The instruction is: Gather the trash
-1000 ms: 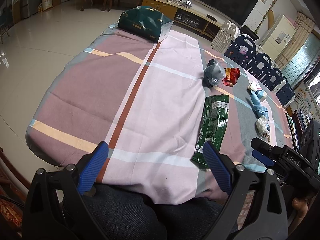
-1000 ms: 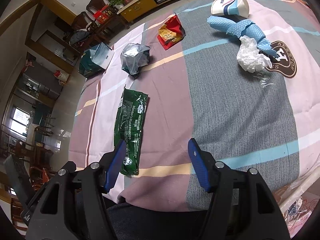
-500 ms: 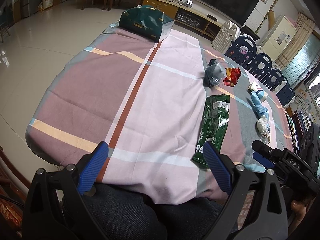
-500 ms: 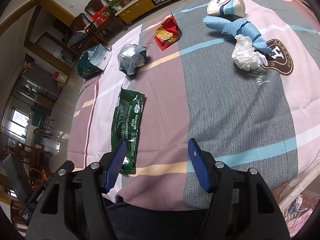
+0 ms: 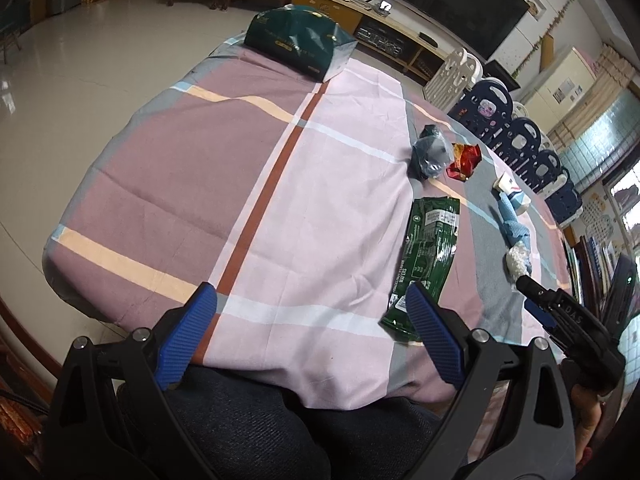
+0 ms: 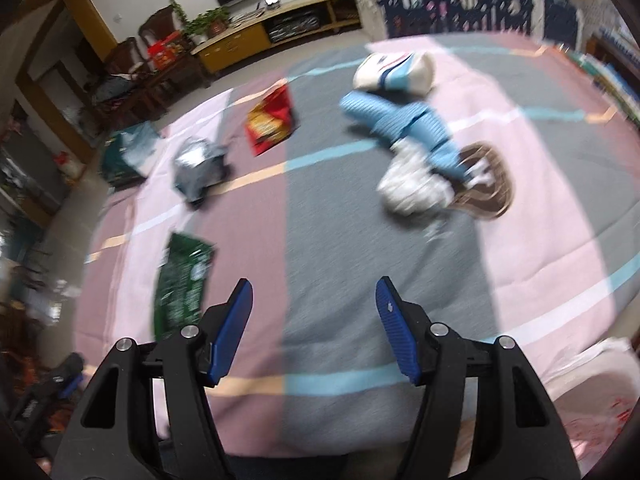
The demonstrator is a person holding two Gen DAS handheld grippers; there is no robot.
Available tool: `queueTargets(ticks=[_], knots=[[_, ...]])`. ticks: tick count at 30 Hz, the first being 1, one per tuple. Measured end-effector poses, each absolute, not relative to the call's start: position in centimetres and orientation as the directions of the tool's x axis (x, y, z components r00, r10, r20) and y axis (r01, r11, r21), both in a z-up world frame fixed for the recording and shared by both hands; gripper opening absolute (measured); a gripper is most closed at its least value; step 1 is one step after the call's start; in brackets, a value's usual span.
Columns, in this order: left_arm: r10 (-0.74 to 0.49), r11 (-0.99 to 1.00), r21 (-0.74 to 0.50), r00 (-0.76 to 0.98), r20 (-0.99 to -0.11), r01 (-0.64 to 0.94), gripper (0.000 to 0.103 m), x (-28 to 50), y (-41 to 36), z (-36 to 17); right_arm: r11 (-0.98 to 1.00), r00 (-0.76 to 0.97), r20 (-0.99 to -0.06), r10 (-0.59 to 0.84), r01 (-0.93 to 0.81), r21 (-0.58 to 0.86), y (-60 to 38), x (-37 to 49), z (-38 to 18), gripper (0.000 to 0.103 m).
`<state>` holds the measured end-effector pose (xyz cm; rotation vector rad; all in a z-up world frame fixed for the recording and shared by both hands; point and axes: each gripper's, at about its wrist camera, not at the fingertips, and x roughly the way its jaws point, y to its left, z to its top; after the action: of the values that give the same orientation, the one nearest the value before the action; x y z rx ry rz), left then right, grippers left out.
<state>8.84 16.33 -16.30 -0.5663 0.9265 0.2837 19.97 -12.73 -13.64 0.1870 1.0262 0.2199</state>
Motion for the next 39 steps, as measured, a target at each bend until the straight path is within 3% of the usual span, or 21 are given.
queueTargets(ticks=[11,14,15,20,21,22,26,28,29,31,39], knots=[[-0.058,0.847,-0.332,0.549,-0.834,-0.415,0.095,12.8,14.1,-15.9,0.997,0.579,-0.814,0.058,-0.067,0.023,-13.8,27.2,-15.0,0.062],[-0.095,0.872,-0.327,0.531,-0.842,-0.363,0.095,14.9,12.2,-16.4,0.996,0.543,-0.839,0.044,-0.087,-0.004,-13.5,28.2,-16.4,0.029],[-0.118,0.881,-0.331,0.519,-0.846,-0.339,0.095,15.6,11.4,-16.6,0.995,0.533,-0.844,0.063,-0.1,0.011,-13.6,28.2,-16.7,0.013],[-0.155,0.91,-0.307,0.457,-0.876,-0.279,0.095,18.3,8.8,-18.1,0.985,0.554,-0.818,0.158,-0.152,0.087,-14.3,25.5,-15.8,0.006],[-0.148,0.921,-0.282,0.43,-0.891,-0.268,0.09,18.8,8.2,-18.5,0.98,0.55,-0.814,0.188,-0.164,0.116,-14.7,24.7,-15.4,0.006],[-0.137,0.928,-0.263,0.416,-0.899,-0.264,0.078,19.1,7.9,-18.6,0.976,0.548,-0.81,0.209,-0.17,0.137,-14.9,24.0,-15.1,0.006],[-0.132,0.945,-0.227,0.362,-0.923,-0.235,0.059,19.9,6.7,-19.4,0.955,0.533,-0.793,0.296,-0.192,0.227,-16.1,20.8,-14.4,0.006],[-0.136,0.95,-0.219,0.34,-0.931,-0.22,0.033,20.1,6.4,-19.8,0.947,0.524,-0.789,0.322,-0.189,0.261,-16.6,19.5,-14.3,0.006],[-0.143,0.95,-0.224,0.338,-0.93,-0.217,0.033,20.1,6.3,-19.9,0.942,0.52,-0.785,0.337,-0.184,0.282,-16.9,18.8,-14.3,0.006],[-0.156,0.947,-0.242,0.355,-0.922,-0.212,0.019,20.0,6.5,-19.7,0.937,0.521,-0.779,0.349,-0.178,0.301,-17.2,17.8,-14.0,0.006],[-0.055,0.945,-0.205,0.495,-0.867,-0.255,0.017,17.1,7.7,-15.6,0.934,0.57,-0.741,0.355,-0.181,0.308,-17.5,15.5,-11.5,0.006]])
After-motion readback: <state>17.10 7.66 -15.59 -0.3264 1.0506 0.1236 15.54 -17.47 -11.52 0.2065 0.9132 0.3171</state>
